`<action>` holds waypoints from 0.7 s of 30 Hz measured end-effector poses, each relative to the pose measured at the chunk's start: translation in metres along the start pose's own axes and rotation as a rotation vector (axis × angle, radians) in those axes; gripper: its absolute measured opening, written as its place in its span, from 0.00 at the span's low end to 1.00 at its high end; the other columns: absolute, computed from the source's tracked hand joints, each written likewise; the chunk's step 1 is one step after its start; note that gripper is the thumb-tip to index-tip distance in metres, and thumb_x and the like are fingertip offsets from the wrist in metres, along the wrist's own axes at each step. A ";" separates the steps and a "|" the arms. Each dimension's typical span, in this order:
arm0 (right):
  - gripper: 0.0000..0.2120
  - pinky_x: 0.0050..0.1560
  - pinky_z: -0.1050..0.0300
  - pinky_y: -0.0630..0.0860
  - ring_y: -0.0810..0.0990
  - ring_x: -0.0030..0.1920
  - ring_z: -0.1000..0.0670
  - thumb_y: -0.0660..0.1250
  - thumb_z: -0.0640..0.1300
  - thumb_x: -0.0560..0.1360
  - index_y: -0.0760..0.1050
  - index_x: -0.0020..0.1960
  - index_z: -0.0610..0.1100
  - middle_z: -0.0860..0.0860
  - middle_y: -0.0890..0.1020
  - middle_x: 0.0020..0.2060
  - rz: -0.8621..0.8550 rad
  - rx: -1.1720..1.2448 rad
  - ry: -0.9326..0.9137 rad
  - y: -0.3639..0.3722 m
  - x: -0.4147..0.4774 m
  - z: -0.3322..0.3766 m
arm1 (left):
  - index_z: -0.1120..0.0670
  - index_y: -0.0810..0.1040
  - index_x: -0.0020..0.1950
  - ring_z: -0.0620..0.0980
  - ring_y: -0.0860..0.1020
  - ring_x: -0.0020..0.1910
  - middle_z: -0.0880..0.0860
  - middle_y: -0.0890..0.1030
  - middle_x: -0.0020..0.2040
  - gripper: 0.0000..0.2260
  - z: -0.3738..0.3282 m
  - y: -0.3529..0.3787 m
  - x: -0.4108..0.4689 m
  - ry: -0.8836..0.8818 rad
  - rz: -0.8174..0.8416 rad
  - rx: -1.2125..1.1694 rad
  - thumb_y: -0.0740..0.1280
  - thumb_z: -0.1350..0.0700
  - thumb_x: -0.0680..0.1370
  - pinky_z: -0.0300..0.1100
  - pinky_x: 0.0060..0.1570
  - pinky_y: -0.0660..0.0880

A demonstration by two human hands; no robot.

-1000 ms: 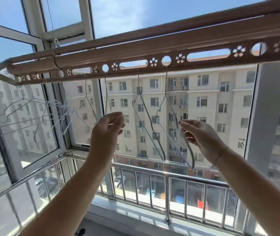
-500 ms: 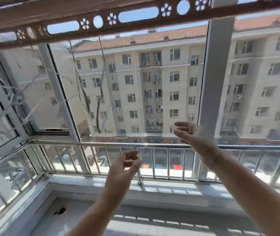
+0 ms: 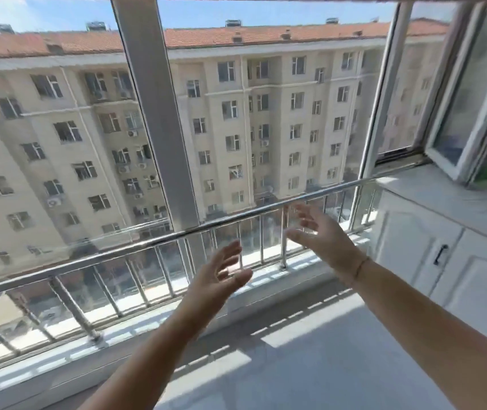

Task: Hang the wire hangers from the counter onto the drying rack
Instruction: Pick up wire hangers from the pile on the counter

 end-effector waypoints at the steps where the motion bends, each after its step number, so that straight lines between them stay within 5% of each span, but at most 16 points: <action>1: 0.28 0.58 0.58 0.70 0.71 0.63 0.49 0.72 0.45 0.70 0.68 0.68 0.48 0.50 0.73 0.63 -0.036 -0.011 0.013 -0.026 -0.004 -0.009 | 0.41 0.69 0.66 0.39 0.72 0.64 0.41 0.75 0.64 0.27 0.001 0.024 0.011 0.000 0.036 -0.008 0.72 0.46 0.68 0.45 0.66 0.69; 5: 0.25 0.62 0.52 0.71 0.72 0.62 0.49 0.72 0.44 0.70 0.69 0.65 0.51 0.49 0.73 0.62 -0.175 -0.008 0.083 -0.122 -0.025 -0.044 | 0.42 0.70 0.66 0.41 0.74 0.63 0.43 0.76 0.64 0.29 0.001 0.112 0.053 -0.002 0.164 -0.019 0.73 0.44 0.66 0.50 0.68 0.69; 10: 0.25 0.58 0.58 0.69 0.72 0.61 0.50 0.71 0.43 0.71 0.68 0.66 0.48 0.50 0.73 0.60 -0.364 0.001 0.192 -0.220 -0.054 -0.090 | 0.47 0.70 0.67 0.42 0.75 0.62 0.45 0.77 0.63 0.34 -0.003 0.211 0.106 0.007 0.320 -0.018 0.72 0.41 0.63 0.51 0.67 0.69; 21: 0.14 0.52 0.62 0.70 0.76 0.54 0.51 0.70 0.42 0.71 0.74 0.55 0.49 0.51 0.76 0.50 -0.772 0.017 0.392 -0.398 -0.076 -0.191 | 0.47 0.72 0.64 0.44 0.76 0.61 0.47 0.78 0.61 0.23 0.010 0.397 0.246 0.005 0.586 -0.078 0.74 0.53 0.71 0.44 0.63 0.71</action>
Point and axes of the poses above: each hand's wrist, its own x-axis towards the middle knuckle, its own y-axis out of the palm, z = x × y, the point moved 4 cm from there along x, towards the middle knuckle
